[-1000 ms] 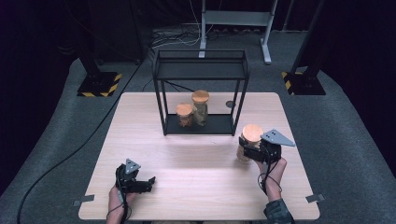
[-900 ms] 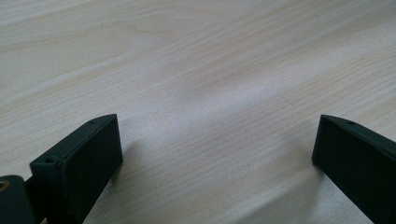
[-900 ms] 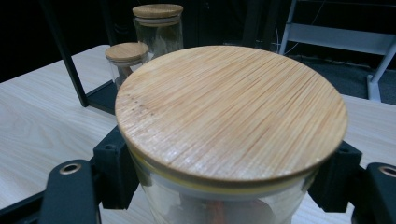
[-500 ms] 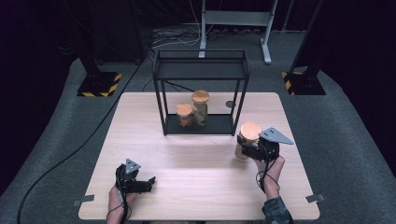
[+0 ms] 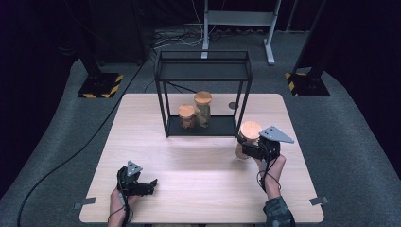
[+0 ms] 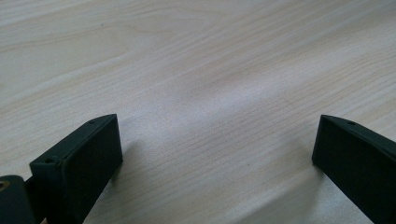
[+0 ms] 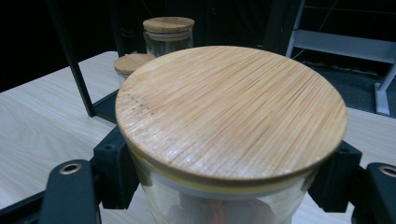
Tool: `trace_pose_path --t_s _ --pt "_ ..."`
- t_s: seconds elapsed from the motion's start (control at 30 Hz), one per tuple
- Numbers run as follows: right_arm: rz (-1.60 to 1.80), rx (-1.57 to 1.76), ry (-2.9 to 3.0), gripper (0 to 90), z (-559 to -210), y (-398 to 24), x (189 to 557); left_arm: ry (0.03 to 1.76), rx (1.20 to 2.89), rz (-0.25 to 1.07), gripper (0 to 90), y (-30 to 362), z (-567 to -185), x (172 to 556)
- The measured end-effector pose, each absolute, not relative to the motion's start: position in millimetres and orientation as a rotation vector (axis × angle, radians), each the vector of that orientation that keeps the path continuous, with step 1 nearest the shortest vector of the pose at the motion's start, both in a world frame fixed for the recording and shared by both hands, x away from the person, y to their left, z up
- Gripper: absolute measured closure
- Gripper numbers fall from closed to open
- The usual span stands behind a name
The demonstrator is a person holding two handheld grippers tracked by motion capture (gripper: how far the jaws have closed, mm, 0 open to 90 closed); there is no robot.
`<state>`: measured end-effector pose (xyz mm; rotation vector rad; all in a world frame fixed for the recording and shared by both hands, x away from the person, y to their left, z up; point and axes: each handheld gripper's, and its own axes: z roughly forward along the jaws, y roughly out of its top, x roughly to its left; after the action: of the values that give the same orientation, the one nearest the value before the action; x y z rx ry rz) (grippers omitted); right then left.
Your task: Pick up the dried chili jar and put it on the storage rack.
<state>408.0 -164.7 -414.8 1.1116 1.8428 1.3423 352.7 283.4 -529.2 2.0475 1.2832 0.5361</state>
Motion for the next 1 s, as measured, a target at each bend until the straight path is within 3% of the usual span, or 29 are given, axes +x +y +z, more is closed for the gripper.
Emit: trace_pose_path --t_s 1.0 --pt "1.359 1.108 1.868 24.0 -411 -148 425 1.283 2.049 0.536 1.1 284 -529 353"
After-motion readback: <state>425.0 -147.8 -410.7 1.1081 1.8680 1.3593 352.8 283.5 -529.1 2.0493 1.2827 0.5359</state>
